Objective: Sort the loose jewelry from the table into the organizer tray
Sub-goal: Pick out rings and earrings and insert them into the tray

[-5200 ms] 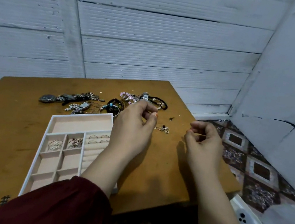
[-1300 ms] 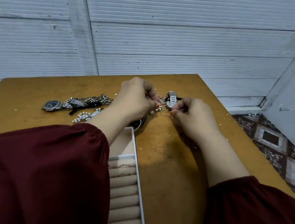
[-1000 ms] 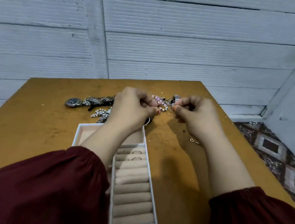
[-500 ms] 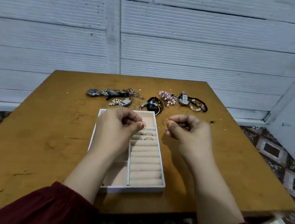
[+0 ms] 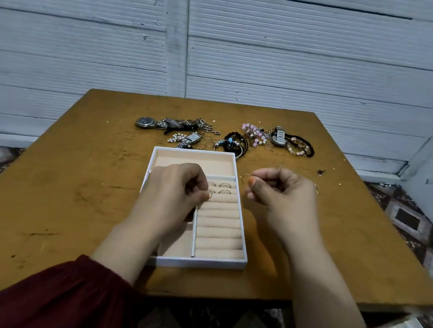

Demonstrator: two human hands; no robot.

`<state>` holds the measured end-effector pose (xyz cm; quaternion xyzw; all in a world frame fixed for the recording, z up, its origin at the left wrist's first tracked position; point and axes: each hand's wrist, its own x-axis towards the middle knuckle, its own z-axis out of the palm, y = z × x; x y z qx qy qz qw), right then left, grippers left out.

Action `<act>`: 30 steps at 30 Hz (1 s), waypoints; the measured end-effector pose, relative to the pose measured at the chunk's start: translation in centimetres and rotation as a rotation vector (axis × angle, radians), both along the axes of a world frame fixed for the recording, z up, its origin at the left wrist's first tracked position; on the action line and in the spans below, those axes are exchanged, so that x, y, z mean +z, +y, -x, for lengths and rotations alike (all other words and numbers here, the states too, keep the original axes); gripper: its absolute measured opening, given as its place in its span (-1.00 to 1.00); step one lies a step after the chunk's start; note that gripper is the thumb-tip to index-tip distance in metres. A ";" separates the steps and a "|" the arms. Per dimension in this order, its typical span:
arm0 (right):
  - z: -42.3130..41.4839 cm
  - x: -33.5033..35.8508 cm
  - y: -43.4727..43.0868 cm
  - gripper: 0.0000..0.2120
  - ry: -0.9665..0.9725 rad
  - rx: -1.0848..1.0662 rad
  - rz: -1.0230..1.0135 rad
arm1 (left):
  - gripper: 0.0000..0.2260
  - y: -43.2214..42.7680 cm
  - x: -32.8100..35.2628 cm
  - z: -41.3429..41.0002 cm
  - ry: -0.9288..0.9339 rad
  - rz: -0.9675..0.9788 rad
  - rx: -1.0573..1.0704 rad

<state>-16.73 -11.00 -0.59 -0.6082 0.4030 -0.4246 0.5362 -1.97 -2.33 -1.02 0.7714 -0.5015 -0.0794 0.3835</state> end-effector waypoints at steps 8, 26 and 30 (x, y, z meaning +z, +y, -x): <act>0.4 -0.2 0.1 -0.82 0.025 0.005 0.011 | -0.95 -0.1 0.0 0.1 -0.178 -0.044 -0.085; 0.5 -0.3 0.1 -0.84 0.047 0.016 0.019 | -0.91 -0.5 -0.3 -0.2 -0.242 -0.115 -0.133; 0.6 -0.1 0.3 -0.84 0.028 0.013 -0.008 | -0.95 0.1 0.0 -0.4 -0.151 -0.032 -0.068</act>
